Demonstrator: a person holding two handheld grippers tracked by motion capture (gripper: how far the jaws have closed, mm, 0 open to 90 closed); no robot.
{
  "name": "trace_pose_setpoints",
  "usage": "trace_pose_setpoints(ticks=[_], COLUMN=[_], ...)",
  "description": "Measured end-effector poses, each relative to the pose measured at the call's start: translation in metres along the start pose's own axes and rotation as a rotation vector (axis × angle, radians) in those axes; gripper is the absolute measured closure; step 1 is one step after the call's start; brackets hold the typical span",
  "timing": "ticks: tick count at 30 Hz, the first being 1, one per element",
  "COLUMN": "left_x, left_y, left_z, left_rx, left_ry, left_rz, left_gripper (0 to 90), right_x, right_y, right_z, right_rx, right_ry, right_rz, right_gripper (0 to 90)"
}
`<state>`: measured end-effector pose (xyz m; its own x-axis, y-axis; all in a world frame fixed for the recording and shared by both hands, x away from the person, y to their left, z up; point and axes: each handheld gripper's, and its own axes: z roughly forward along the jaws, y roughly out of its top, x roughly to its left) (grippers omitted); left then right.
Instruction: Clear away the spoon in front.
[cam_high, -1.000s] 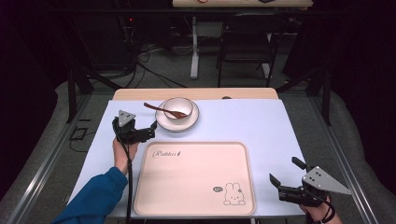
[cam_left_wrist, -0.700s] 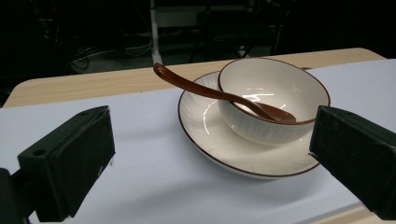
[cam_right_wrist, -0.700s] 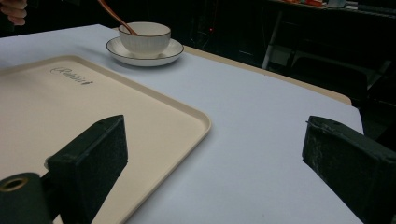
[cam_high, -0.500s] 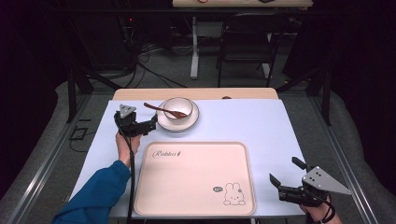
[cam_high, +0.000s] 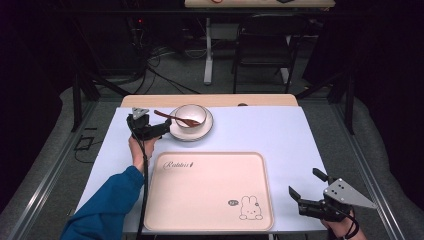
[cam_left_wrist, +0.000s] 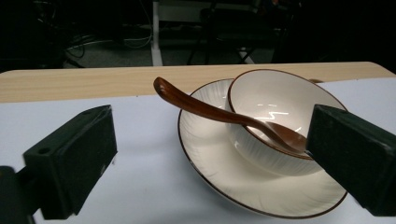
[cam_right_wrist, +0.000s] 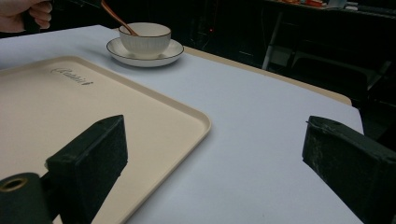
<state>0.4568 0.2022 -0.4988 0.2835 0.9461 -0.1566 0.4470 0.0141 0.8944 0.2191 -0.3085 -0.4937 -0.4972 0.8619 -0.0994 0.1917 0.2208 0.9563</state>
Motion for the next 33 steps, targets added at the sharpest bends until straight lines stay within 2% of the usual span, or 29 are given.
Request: trace_pose_setpoints(ticks=[3, 6, 10, 13, 16, 18, 23, 27, 28, 33], left_x=[0.0, 0.001, 0.003, 0.003, 0.005, 0.005, 0.007, 0.007, 0.008, 0.01], left_y=[0.0, 0.0, 0.002, 0.002, 0.003, 0.003, 0.002, 0.002, 0.001, 0.001], left_z=[0.004, 0.009, 0.016, 0.019, 0.024, 0.025, 0.029, 0.031, 0.031, 0.031], left_rx=[-0.005, 0.002, 0.011, 0.014, 0.021, 0.022, 0.016, 0.014, 0.021, 0.01], left_ry=[-0.003, -0.009, -0.014, -0.011, -0.015, -0.029, -0.04, -0.045, -0.056, -0.06], left_rz=[0.014, 0.01, -0.009, -0.008, -0.03, -0.049, -0.079, -0.088, -0.104, -0.107], left_gripper=[10.3, 15.1, 16.6, 19.5, 24.5, 31.6, 37.6, 42.6, 43.9, 50.0], right_x=[0.0, 0.0, 0.0, 0.0, 0.0, 0.0, 0.0, 0.0, 0.0, 0.0], right_y=[0.0, 0.0, 0.0, 0.0, 0.0, 0.0, 0.0, 0.0, 0.0, 0.0], right_z=[0.0, 0.0, 0.0, 0.0, 0.0, 0.0, 0.0, 0.0, 0.0, 0.001], right_rx=[0.001, 0.001, 0.002, -0.001, 0.001, 0.001, 0.002, 0.003, 0.003, 0.004], right_ry=[0.001, 0.002, 0.002, 0.001, 0.002, 0.002, 0.003, 0.003, 0.003, 0.003], right_rz=[-0.001, 0.0, 0.001, 0.0, 0.0, 0.001, 0.0, 0.001, 0.001, 0.001], right_gripper=[6.0, 6.0, 6.0, 6.0, 5.9, 6.0, 6.0, 5.9, 6.0, 5.9])
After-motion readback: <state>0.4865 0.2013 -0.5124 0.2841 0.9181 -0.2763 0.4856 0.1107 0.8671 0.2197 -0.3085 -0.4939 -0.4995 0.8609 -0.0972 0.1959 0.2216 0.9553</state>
